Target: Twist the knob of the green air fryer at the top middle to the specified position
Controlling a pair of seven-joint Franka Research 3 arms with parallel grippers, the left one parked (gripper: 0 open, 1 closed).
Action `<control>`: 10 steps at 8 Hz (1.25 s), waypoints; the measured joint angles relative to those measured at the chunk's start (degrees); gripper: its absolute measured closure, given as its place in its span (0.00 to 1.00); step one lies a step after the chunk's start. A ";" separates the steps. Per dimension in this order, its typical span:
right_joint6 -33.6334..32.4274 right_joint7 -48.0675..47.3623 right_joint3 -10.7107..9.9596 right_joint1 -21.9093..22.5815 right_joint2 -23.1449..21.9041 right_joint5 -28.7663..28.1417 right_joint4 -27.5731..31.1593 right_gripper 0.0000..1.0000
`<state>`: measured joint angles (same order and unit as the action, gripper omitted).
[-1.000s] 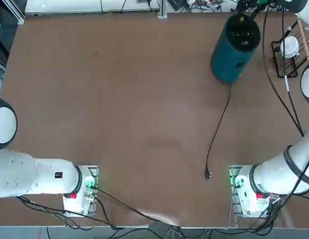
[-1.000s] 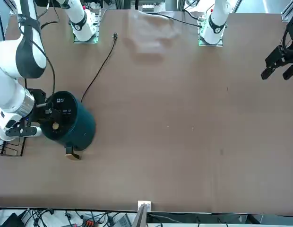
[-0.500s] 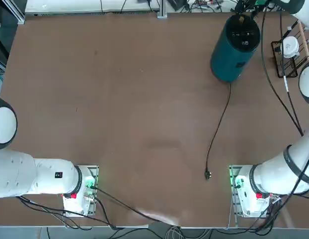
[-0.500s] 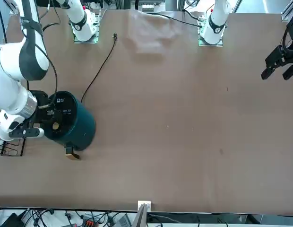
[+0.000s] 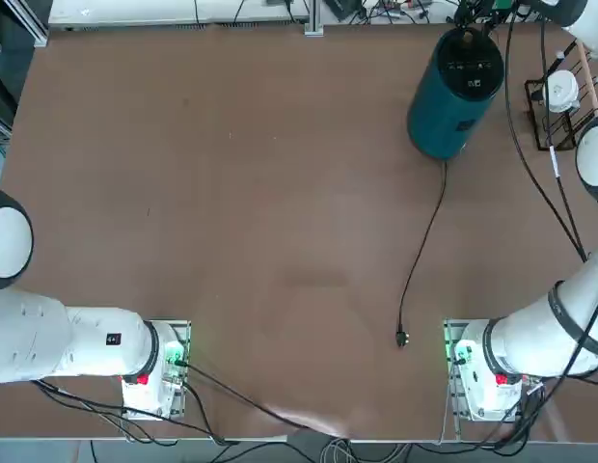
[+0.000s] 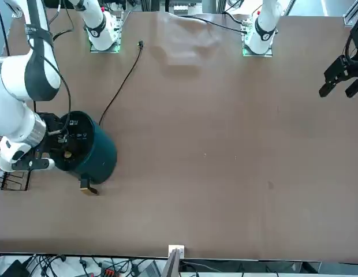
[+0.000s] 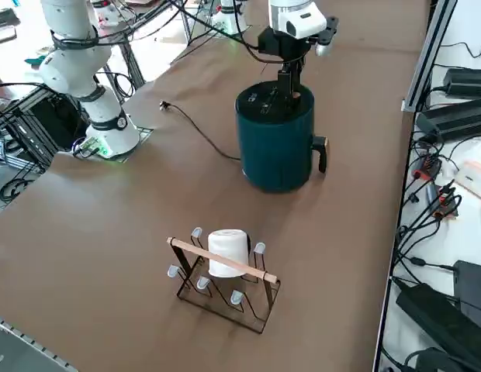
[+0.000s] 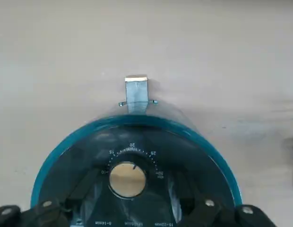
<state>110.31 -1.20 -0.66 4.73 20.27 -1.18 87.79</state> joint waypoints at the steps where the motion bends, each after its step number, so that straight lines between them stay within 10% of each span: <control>1: 0.00 0.00 0.00 0.00 0.03 0.00 -0.23 0.19; 10: 0.01 0.00 0.00 0.32 0.27 -0.06 -0.43 0.37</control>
<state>110.32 -1.21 -0.66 5.05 20.54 -1.24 87.36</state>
